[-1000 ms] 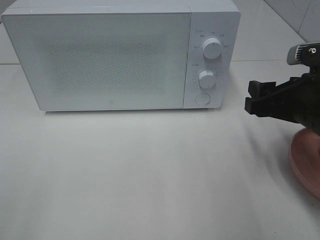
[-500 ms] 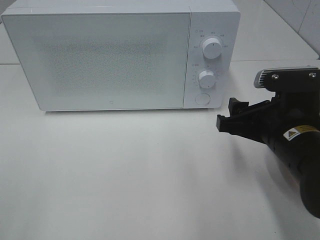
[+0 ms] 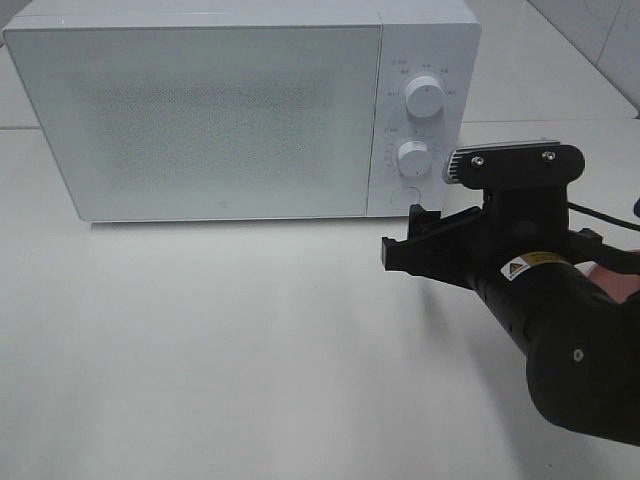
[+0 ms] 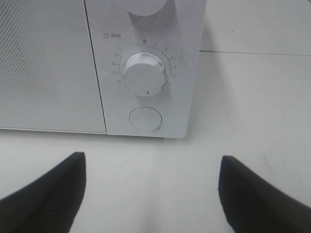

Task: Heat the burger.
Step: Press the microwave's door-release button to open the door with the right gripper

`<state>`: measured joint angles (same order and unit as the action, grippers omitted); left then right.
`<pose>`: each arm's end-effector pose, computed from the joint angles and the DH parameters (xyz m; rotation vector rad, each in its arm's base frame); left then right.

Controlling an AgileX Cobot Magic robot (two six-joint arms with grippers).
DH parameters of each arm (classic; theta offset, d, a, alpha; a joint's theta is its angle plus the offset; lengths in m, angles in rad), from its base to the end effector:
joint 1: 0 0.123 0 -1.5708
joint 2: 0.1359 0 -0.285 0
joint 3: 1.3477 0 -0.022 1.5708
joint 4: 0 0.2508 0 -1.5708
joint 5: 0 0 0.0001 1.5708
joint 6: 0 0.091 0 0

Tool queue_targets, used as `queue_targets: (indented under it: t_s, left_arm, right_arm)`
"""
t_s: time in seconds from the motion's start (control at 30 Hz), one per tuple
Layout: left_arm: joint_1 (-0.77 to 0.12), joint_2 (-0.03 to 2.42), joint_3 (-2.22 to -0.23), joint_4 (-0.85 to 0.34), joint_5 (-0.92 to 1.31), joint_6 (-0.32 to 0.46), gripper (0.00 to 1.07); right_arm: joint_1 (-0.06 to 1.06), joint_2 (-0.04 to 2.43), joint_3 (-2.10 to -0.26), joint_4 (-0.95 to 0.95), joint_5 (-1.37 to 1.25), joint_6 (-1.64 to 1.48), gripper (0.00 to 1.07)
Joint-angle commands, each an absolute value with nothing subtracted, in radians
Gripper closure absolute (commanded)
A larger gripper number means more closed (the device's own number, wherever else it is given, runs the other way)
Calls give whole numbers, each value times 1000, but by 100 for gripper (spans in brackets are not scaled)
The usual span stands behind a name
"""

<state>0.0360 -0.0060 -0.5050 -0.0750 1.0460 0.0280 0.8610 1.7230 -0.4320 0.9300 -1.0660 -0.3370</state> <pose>-0.0057 -0.0061 0.2800 -0.0048 2.0167 -0.0487 0.2125 0.1494 0.1460 -0.0741 1.8361 0.0086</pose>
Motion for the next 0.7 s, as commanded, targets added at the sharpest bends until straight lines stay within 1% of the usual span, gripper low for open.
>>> queue_targets:
  t_s: [0.03,0.2,0.27,0.3,0.37,0.4,0.47,0.5,0.53,0.57,0.6,0.63,0.67,0.7]
  left_arm:
    - [30,-26,-503,-79,1036,20,9]
    - [30,-26,-503,-79,1036,20,9]
    - [30,-26,-503,-79,1036,20,9]
    - [30,-26,-503,-79,1036,20,9]
    - [30,-26,-503,-79,1036,20,9]
    - [30,-26,-503,-79,1036,20,9]
    - [30,-26,-503,-79,1036,20,9]
    - [30,-26,-503,-79,1036,20,9]
    - [30,-26,-503,-79,1036,20,9]
    - [30,-26,-503,-79,1036,20,9]
    - [30,-26,-503,-79,1036,20,9]
    - [30,-26,-503,-79,1036,20,9]
    - [30,-26,-503,-79,1036,20,9]
    - [30,-26,-503,-79,1036,20,9]
  right_arm:
    - [862,1726,-442,929,-1064,-327,35]
    - [862,1726,-442,929,-1064,-244,37]
    - [862,1726,-442,929,-1064,-113,41]
    - [862,1726,-442,929,-1064,-113,41]
    - [862,1726,-442,928,-1064,52,47]
    - [862,1726,-442,928,-1064,52,47]
    - [862,1726,-442,926,-1064,303,59]
    - [862,1726,-442,926,-1064,303,59]
    - [862,1726,-442,926,-1064,367,62]
    - [862,1726,-442,926,-1064,479,68]
    - [862,1726,-442,926,-1064,479,68]
    - [862,1726,-442,925,-1064,541,72]
    - [862,1726,-442,925,-1064,541,72]
    - [862,1726,-442,925,-1063,648,78]
